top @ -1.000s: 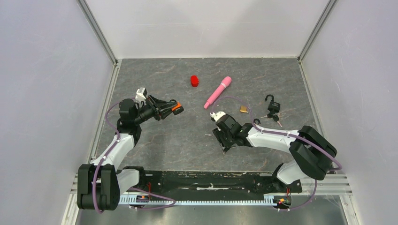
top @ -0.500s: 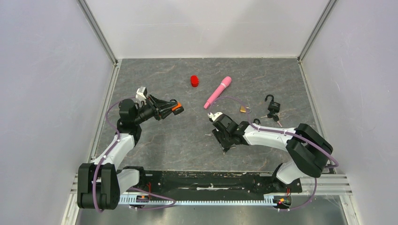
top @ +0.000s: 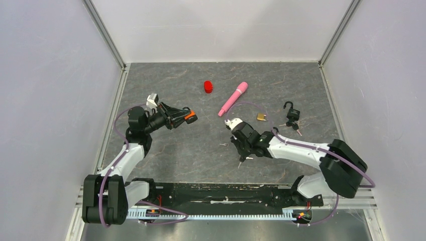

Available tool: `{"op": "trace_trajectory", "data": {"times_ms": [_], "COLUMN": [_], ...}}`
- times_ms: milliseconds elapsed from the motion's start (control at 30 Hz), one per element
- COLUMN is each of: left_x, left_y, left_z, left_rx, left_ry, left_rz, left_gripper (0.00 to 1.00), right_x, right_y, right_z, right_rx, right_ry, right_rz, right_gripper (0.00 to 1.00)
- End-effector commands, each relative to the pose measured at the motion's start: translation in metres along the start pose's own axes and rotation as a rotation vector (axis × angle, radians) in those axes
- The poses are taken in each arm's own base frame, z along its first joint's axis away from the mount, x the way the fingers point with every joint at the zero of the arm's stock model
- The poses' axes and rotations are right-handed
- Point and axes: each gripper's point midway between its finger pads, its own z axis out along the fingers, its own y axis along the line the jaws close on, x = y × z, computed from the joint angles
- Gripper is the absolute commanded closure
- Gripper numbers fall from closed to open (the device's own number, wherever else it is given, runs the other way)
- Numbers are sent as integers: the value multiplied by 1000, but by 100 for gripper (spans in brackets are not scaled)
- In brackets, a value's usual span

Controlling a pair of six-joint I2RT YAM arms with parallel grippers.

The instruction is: Unlock with the key

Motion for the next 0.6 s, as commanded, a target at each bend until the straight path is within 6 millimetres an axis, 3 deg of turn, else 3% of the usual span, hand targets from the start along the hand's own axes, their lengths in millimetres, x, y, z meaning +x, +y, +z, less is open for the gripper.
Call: {"op": "trace_trajectory", "data": {"times_ms": [0,300,567], "left_x": [9,26,43], "left_y": [-23,-32,-26], "left_z": [0,20,45], "left_rx": [72,78,54], "left_ry": [23,41,84], "left_rz": [67,58,-8], "left_gripper": [98,98,98], "right_x": [-39,-92,-116], "right_y": [-2,13,27], "right_z": [-22,-77,-105], "right_rx": [-5,-104,-133], "right_ry": [-177,-462,-449], "right_rz": [-16,-82,-163], "right_gripper": [91,97,99]}}
